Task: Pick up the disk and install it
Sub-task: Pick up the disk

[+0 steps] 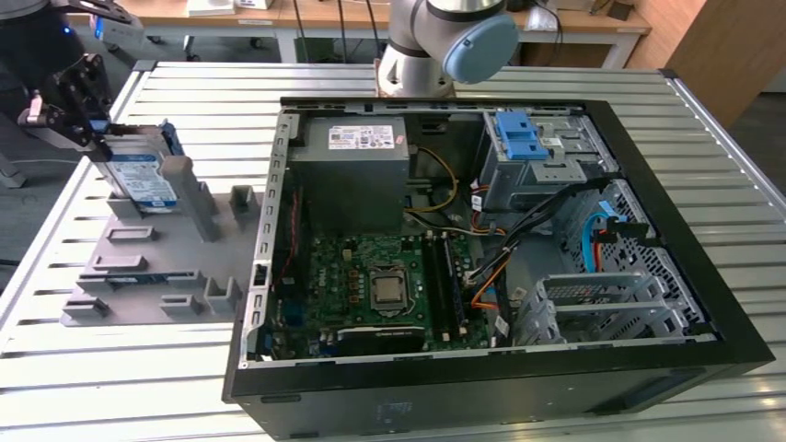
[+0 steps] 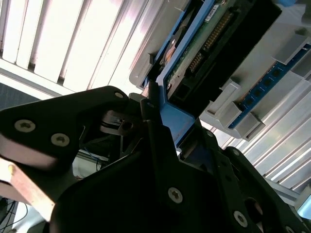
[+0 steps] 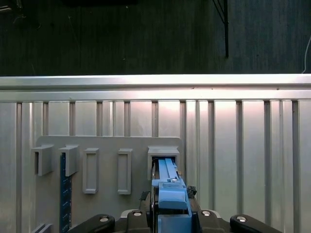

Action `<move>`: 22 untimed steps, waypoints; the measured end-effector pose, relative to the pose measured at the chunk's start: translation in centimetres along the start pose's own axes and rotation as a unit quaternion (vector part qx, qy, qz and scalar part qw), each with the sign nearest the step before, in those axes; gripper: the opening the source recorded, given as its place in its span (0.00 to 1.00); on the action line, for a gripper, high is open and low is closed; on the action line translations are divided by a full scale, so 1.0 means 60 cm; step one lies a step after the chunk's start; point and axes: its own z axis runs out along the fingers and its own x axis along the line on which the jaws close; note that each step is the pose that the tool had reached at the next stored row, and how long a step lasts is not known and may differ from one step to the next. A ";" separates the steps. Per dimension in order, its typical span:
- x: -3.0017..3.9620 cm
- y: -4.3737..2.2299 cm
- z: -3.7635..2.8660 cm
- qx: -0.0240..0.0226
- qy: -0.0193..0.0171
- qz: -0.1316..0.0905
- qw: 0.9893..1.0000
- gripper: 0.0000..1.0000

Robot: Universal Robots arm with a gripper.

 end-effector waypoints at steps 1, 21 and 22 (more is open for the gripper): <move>0.000 0.000 0.000 0.000 0.000 0.000 1.000 0.37; 0.000 0.000 -0.005 0.000 0.000 -0.001 1.000 0.37; 0.000 0.000 -0.007 0.000 0.000 -0.001 1.000 0.37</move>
